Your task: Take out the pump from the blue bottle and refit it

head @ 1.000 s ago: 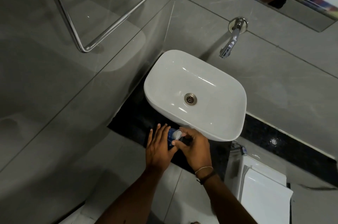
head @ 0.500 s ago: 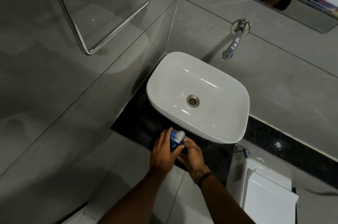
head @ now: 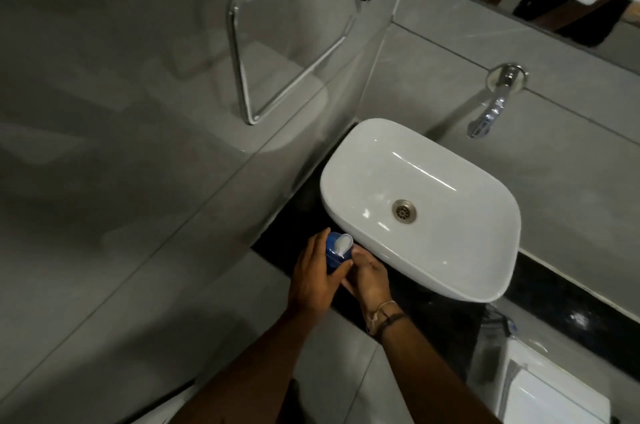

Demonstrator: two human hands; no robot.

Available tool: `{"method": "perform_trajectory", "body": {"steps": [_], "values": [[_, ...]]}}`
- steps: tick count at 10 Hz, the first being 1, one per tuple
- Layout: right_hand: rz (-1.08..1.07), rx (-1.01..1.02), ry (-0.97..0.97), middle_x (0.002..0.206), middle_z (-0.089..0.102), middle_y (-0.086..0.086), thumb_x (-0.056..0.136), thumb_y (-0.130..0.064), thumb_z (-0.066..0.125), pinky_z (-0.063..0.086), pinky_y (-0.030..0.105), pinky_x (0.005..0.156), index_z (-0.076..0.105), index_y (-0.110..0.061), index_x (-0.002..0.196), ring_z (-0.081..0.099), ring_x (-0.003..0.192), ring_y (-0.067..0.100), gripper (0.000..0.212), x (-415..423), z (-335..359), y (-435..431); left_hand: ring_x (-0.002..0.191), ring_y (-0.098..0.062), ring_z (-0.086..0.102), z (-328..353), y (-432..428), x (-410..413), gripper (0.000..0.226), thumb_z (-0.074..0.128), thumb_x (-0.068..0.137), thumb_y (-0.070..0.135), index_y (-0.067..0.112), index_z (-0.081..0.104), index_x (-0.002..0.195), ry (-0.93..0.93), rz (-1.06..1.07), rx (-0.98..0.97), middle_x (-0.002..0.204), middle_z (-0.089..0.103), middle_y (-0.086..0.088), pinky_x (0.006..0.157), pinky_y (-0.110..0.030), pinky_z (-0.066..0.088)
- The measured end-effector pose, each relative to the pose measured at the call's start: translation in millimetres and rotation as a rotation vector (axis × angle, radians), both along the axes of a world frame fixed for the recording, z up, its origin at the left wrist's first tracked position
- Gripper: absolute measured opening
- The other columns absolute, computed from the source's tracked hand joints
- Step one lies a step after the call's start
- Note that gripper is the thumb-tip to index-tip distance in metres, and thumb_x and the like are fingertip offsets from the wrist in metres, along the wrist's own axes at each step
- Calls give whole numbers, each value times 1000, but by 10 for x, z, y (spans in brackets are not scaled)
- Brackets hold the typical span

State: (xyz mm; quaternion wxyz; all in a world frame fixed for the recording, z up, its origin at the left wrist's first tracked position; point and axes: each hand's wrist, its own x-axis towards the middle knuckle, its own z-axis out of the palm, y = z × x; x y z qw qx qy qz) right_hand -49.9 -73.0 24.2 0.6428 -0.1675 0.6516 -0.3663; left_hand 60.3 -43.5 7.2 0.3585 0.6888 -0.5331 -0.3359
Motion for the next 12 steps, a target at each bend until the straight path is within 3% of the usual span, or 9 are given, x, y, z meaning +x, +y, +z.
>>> {"method": "perform_trajectory", "body": {"steps": [1, 2, 5, 7, 8, 9, 10, 11, 12], "values": [[46, 5, -13, 130, 74, 14, 104, -22, 56, 54, 50, 110, 68, -12, 135, 69, 123, 31, 34, 383, 14, -163, 139, -23, 48, -21, -105, 336, 79, 77, 87, 39, 20, 38, 153, -2, 57, -8, 154, 48, -6, 110, -33, 41], [75, 19, -9, 119, 73, 12, 105, -21, 55, 53, 50, 110, 68, -13, 133, 69, 109, 27, 32, 699, -21, -278, 138, -21, 49, -59, -187, 609, 80, 78, 85, 38, 22, 38, 153, -35, 105, 12, 153, 49, -5, 104, -24, 37], [68, 32, 0, 116, 70, 15, 106, -18, 54, 53, 55, 109, 66, -9, 134, 65, 107, 31, 32, 1097, -255, -430, 130, -27, 57, -235, -268, 921, 75, 83, 82, 24, 7, 49, 146, -55, 136, -61, 143, 59, -13, 103, -26, 42], [7, -10, 49, 113, 68, 18, 105, -8, 55, 56, 28, 71, 66, 1, 131, 66, 91, 25, 30, 1120, -257, -409, 129, -23, 59, -303, -303, 918, 74, 83, 80, 19, 7, 50, 145, -38, 153, -101, 142, 61, -11, 105, -23, 43], [-10, -4, 70, 112, 66, 17, 104, -5, 54, 57, 21, 56, 65, 5, 131, 64, 76, 16, 30, 1141, -207, -417, 129, -22, 58, -311, -295, 927, 75, 83, 79, 18, 6, 50, 145, -35, 146, -91, 142, 61, -12, 105, -7, 36], [-6, -11, 69, 113, 66, 19, 105, -4, 54, 61, 20, 61, 63, 8, 133, 65, 79, 20, 32, 1141, -223, -428, 129, -20, 58, -345, -300, 936, 76, 84, 79, 17, 5, 49, 146, -54, 131, -112, 142, 60, -13, 105, -1, 31], [23, 13, 54, 127, 69, 26, 105, -10, 55, 57, 49, 103, 64, 3, 136, 68, 108, 36, 35, 1150, -162, -404, 130, -19, 56, -355, -298, 935, 77, 84, 80, 20, 5, 48, 147, -77, 140, -104, 143, 60, -13, 106, -2, 31], [47, 39, 28, 134, 68, 24, 106, -19, 53, 52, 54, 107, 64, -8, 136, 65, 113, 35, 33, 1160, -144, -392, 131, -25, 58, -370, -301, 949, 81, 85, 79, 24, 6, 47, 148, -111, 140, -152, 143, 59, -14, 108, -19, 40], [52, 21, 59, 108, 70, 23, 106, -30, 53, 56, 45, 91, 66, -8, 126, 65, 99, 31, 33, 1060, -30, -344, 136, -17, 52, -211, -239, 913, 92, 86, 75, 40, 14, 41, 152, -66, 165, -143, 148, 55, -6, 110, -27, 44]]}}
